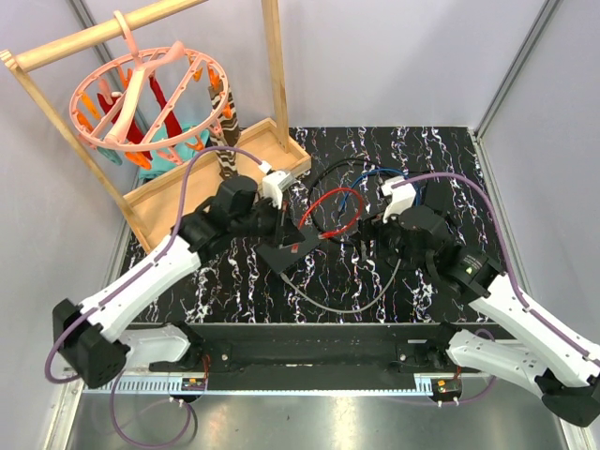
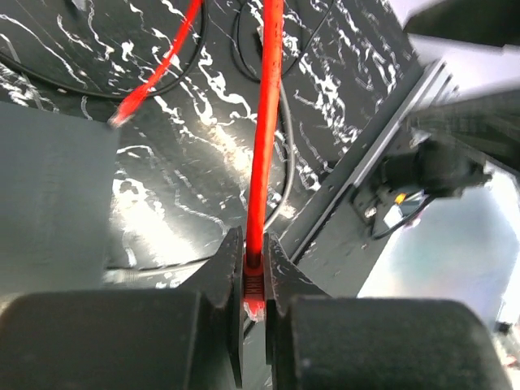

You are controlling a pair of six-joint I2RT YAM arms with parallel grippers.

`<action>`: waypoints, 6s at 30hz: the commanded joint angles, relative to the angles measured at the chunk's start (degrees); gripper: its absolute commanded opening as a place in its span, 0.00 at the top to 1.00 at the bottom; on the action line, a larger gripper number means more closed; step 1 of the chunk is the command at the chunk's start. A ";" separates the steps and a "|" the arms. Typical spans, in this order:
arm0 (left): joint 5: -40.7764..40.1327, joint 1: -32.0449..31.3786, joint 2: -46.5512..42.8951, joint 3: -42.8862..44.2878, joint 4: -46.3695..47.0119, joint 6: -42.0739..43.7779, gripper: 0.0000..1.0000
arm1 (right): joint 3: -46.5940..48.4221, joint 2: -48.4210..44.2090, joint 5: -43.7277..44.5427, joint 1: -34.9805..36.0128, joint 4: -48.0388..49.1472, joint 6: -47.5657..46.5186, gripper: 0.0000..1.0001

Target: Insert the plug into the switch port

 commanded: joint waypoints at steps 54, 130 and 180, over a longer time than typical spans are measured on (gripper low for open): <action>-5.62 -10.29 8.31 2.20 -5.59 30.98 1.00 | -6.42 -3.05 -7.51 -2.71 3.81 -1.36 0.29; -2.98 -0.26 42.25 24.97 -10.70 37.58 1.00 | -20.23 31.65 -14.39 12.14 30.36 -3.04 0.56; -11.85 8.44 15.11 0.57 14.34 1.32 0.17 | -7.48 34.04 8.56 16.01 22.08 6.46 1.00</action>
